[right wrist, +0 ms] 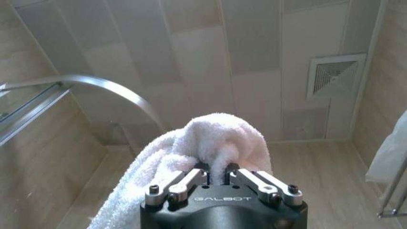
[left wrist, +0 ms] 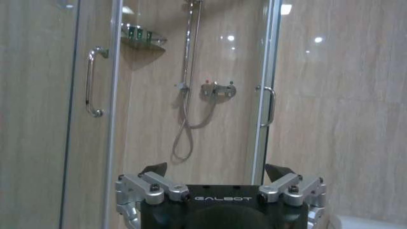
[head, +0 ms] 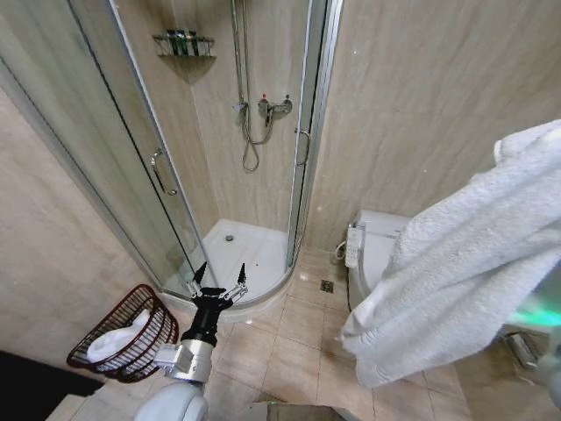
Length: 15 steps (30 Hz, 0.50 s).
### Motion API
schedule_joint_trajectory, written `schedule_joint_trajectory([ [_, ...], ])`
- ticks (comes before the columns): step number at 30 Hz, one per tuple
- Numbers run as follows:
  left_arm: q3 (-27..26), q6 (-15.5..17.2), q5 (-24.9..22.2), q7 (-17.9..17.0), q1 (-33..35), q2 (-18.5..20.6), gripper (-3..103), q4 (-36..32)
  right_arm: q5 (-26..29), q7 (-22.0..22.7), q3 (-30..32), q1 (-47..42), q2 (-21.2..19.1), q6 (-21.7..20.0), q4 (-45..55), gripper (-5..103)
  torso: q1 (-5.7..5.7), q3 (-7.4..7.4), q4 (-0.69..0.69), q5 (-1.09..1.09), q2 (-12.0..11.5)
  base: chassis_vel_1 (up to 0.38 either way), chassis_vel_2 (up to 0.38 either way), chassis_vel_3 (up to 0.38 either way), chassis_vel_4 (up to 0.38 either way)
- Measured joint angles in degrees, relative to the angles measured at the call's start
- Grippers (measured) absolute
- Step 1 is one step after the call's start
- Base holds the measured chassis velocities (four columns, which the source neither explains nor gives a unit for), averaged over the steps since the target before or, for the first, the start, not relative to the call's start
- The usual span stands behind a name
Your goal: Discard the used towel into the hamper.
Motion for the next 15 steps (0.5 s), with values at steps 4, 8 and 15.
schedule_joint_trajectory([
  [4,0.0,0.0,0.0,0.0,0.0,0.0,100,0.0,0.0,0.0,-0.1,-0.1,0.1,0.0,0.0,13,0.46,0.59,0.0,0.0,1.0,0.0,0.0,0.0,0.0],
  [8,0.0,0.0,0.0,0.0,0.0,0.0,100,0.0,0.0,0.1,-0.2,-0.1,0.0,0.0,0.0,13,1.38,1.7,0.0,0.0,3.1,0.0,0.0,0.0,0.0],
  [15,0.0,0.0,0.0,0.0,0.0,0.0,100,0.0,0.2,0.1,-0.2,-0.1,0.0,0.2,0.0,13,2.34,2.84,0.0,0.0,5.2,0.0,0.0,0.0,0.0],
])
